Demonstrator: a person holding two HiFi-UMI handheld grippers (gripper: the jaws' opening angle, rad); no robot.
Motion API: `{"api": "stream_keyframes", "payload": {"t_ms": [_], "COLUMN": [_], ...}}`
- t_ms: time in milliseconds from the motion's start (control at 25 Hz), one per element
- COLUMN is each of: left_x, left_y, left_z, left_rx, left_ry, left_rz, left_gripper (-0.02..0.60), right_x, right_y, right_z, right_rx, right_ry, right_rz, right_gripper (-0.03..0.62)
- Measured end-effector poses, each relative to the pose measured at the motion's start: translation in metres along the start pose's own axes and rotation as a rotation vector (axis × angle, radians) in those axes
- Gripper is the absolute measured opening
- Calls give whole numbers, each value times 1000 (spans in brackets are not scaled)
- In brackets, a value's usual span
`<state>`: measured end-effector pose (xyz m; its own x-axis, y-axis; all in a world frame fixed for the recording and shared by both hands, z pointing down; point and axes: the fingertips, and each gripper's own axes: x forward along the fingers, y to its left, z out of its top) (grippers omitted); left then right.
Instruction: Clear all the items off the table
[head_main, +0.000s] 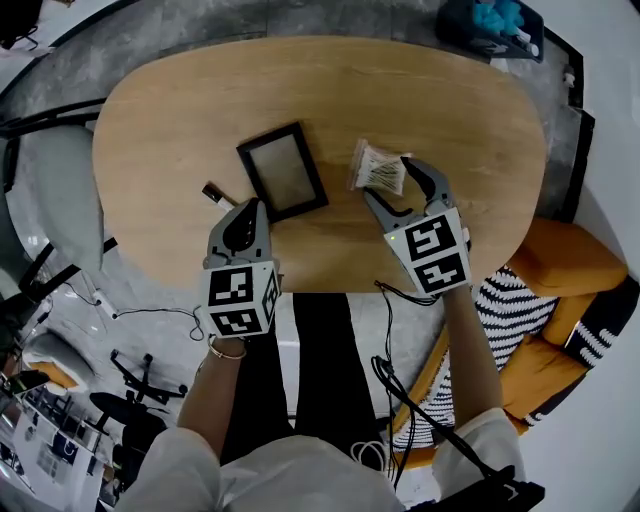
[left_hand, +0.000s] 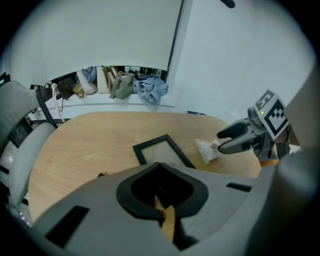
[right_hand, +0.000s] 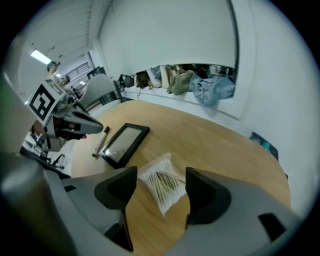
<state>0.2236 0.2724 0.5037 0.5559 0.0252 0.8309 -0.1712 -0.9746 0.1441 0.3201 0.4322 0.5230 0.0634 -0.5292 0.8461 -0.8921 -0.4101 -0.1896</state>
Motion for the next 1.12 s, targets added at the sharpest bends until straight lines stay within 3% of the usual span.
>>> {"api": "stream_keyframes", "payload": {"t_ms": [320,520,920,1120], "left_x": [2,4,5,2], "left_y": [6,4,13,15], "left_z": [-2,-10,-19,-16], "left_rx": [-11,-22,-21,-31], "left_ry": [7,17,29,13], "left_rz": [19,17,21,19], "left_gripper": [3,3,3,3], "right_x": [18,34,44,42], "right_y": [7,6,2,-4], "right_z": [-8,-20,-22,-18], "right_rx": [-287,-403,-442,-344], "right_ry": [138,223,267,252], "right_rz": [129,137,92,45], "right_gripper": [310,311,294,233]}}
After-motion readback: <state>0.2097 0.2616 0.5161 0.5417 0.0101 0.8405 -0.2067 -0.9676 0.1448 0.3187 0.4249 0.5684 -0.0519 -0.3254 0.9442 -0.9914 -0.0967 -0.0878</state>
